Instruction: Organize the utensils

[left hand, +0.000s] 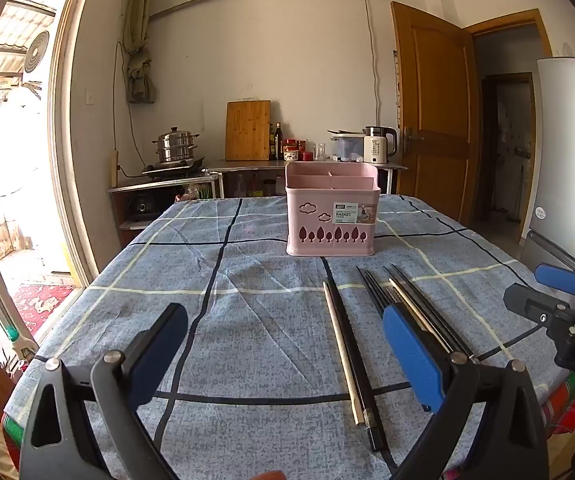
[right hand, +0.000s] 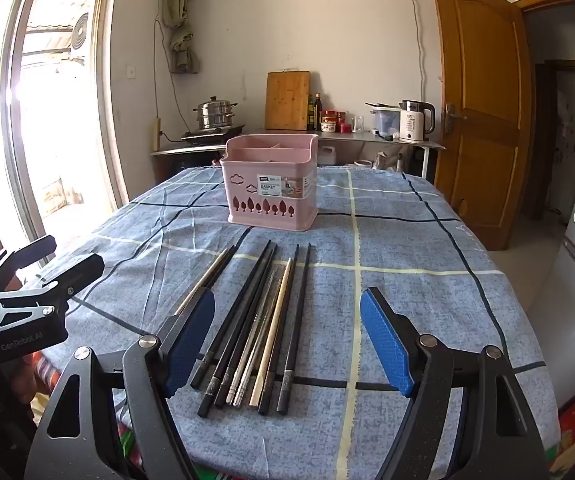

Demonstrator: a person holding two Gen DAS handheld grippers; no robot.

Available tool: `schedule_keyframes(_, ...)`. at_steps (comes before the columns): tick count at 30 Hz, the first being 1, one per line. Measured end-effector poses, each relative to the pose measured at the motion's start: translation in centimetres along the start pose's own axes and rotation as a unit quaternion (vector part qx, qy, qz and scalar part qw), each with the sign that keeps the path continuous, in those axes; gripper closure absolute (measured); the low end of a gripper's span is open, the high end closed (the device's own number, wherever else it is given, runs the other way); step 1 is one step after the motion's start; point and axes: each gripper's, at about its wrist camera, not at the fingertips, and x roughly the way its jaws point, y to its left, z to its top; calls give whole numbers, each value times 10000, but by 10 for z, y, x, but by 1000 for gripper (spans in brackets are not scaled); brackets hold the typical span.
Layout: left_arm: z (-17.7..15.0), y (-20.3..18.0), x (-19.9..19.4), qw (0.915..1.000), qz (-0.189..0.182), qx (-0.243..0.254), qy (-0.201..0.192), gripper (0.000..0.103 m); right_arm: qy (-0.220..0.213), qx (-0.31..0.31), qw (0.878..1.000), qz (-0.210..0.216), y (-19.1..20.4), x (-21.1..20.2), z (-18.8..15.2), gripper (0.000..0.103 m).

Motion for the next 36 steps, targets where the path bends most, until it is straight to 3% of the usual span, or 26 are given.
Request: schedule_keyframes(36,4,0,-2,10000,-36,10,32,3,22,-1,10000,-3,2,1,1,28)
